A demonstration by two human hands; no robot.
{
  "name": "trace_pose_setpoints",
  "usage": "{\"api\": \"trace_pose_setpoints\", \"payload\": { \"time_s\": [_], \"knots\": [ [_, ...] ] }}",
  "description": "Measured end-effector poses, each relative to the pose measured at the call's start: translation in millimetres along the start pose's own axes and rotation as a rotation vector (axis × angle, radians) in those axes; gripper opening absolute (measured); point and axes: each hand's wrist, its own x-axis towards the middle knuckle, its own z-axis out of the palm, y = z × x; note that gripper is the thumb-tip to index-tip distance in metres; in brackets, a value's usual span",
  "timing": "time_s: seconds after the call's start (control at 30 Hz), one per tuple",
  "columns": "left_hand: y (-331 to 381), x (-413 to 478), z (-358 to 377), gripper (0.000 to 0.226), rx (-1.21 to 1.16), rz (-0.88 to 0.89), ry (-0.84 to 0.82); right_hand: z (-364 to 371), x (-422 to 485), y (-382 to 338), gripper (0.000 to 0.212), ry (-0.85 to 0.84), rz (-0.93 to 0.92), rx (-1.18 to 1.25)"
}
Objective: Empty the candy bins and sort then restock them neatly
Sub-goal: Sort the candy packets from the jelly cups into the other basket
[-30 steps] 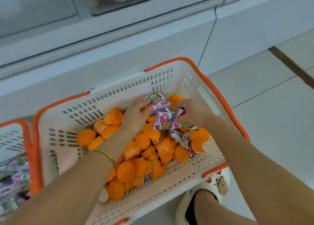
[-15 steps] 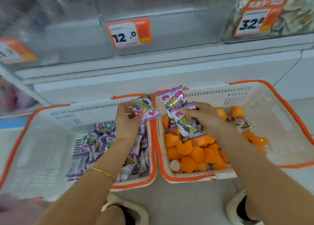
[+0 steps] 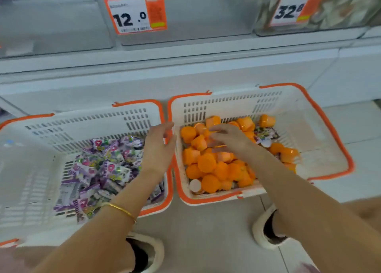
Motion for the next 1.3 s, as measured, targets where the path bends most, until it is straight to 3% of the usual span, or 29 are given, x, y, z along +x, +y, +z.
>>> {"api": "trace_pose_setpoints", "payload": {
  "time_s": [0.13,0.2,0.33,0.47,0.53,0.77,0.87,1.0,1.07,1.2,1.3],
  "knots": [
    [46.0,10.6,96.2,0.031,-0.019,0.094,-0.275,-126.4,-2.7,50.9,0.017,0.400,0.123,-0.039],
    [57.1,14.8,136.7,0.030,-0.010,0.100,-0.413,-170.4,0.9,71.4,0.021,0.486,0.191,-0.137],
    [59.1,25.0,194.6,0.031,0.081,0.077,-0.550,-211.0,24.7,107.8,0.011,0.416,0.233,-0.471],
    [59.0,30.8,226.9,0.031,0.122,0.021,-0.593,-197.6,55.9,133.8,0.038,0.194,0.188,-0.859],
    [59.7,33.5,236.2,0.030,0.131,0.002,-0.597,-191.2,70.6,140.5,0.040,0.173,0.181,-1.096],
    [61.9,34.5,248.6,0.029,0.097,-0.073,-0.600,-172.5,78.0,143.5,0.031,0.174,0.188,-1.379],
    [62.8,32.7,246.9,0.028,0.078,-0.080,-0.601,-173.1,79.8,141.3,0.033,0.210,0.253,-1.310],
    [63.0,30.8,241.8,0.027,0.039,-0.112,-0.603,-182.5,77.6,139.5,0.008,0.249,0.234,-1.211],
    [63.7,30.4,240.4,0.026,0.006,-0.161,-0.603,-192.7,76.1,140.5,0.018,0.309,0.216,-1.077],
    [74.6,31.2,237.9,0.051,-0.145,-0.186,-0.695,-217.5,62.2,117.0,0.017,0.445,0.105,-0.384],
    [91.8,34.5,243.8,0.086,-0.272,-0.166,-0.799,-205.8,48.3,79.8,0.009,0.309,0.029,-0.115]
  ]
}}
